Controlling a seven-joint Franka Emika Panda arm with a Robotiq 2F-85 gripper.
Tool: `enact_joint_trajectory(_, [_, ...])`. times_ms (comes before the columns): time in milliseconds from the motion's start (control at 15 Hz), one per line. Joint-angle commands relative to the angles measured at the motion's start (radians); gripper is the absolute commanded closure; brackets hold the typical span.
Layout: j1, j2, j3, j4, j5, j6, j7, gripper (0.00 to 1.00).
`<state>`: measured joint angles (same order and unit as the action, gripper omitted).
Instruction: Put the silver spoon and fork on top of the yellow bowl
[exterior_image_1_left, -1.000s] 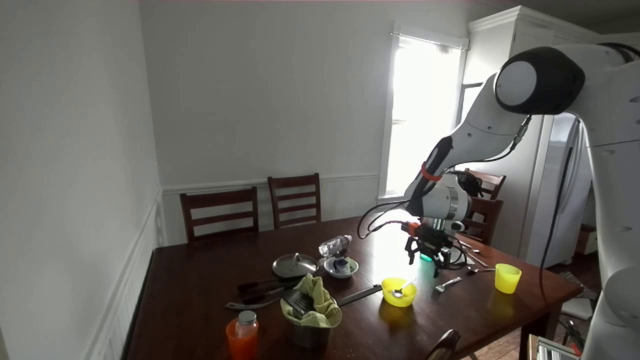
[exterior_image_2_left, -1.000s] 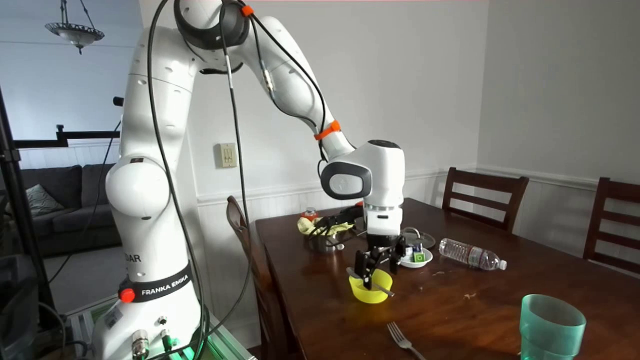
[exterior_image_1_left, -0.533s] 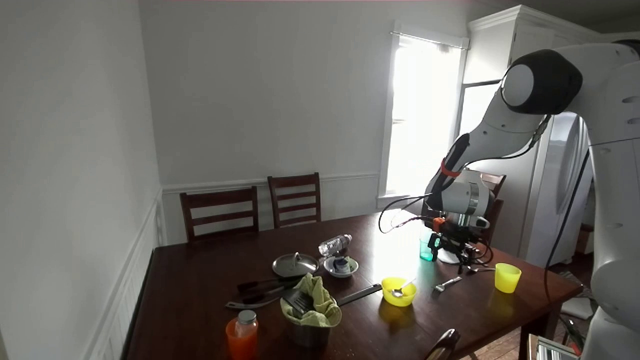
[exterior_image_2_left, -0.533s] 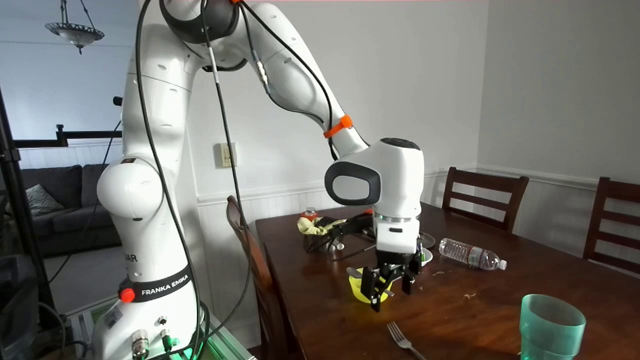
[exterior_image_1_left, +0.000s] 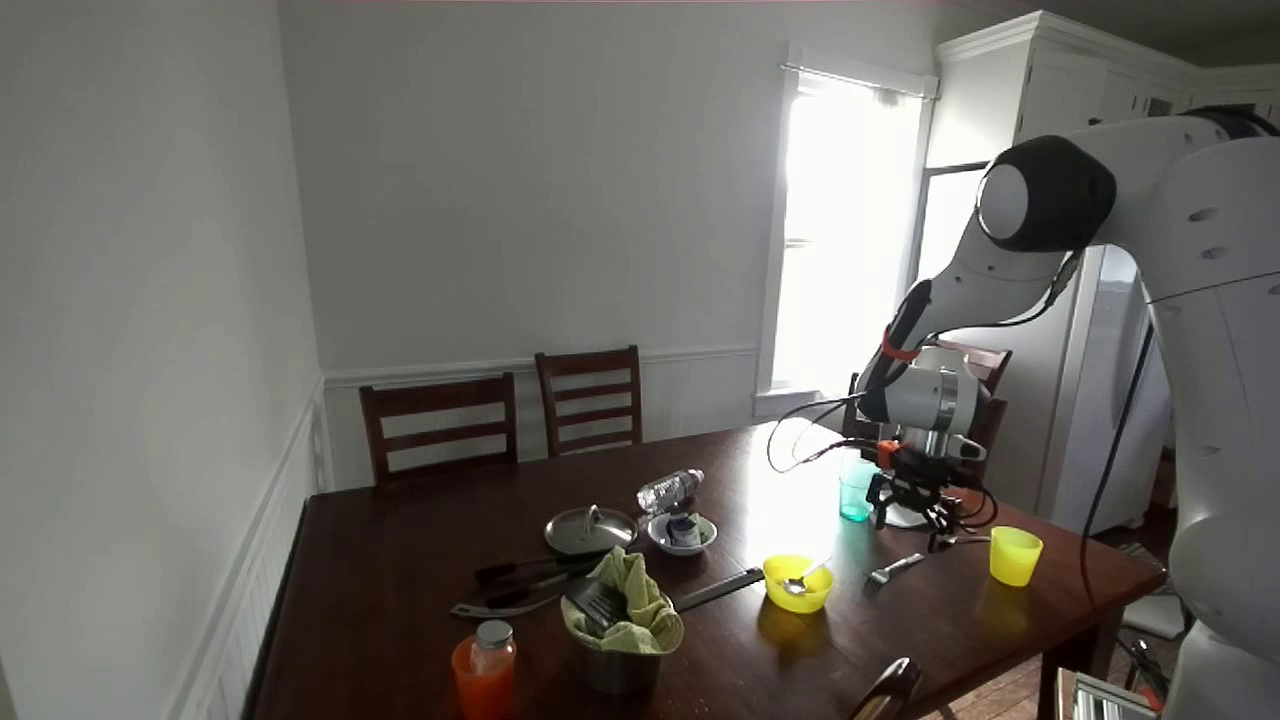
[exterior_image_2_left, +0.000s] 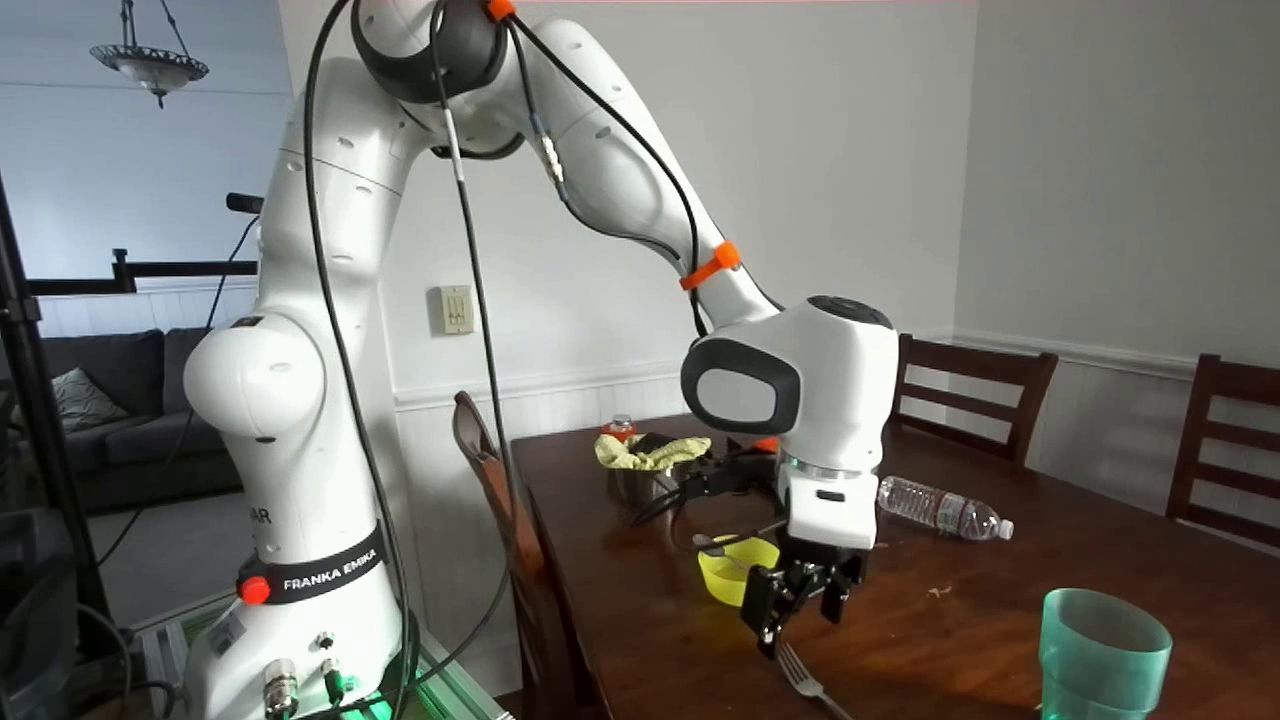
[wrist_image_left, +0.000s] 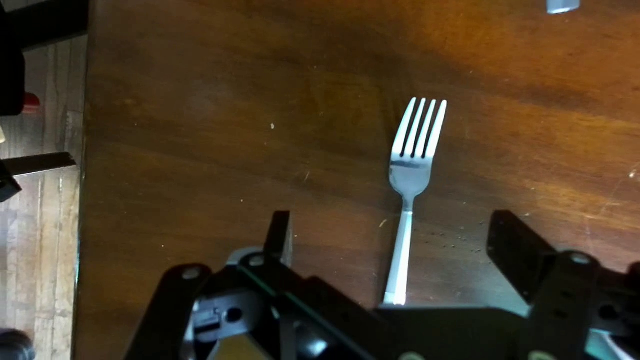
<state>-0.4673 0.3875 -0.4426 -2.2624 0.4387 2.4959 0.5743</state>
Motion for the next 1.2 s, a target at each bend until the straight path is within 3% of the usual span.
enact_joint_trajectory(0, [0.004,0.014,-0.004,0.011,0.000,-0.003,0.001,0.00])
enact_joint_trajectory(933, [-0.035,0.251,0.048,0.215,0.044,-0.008,0.001,0.00])
enact_joint_trajectory(1000, [-0.037,0.259,0.049,0.224,0.048,-0.011,0.001,0.02])
enact_joint_trajectory(1133, [-0.041,0.272,0.053,0.234,0.059,-0.011,-0.001,0.23])
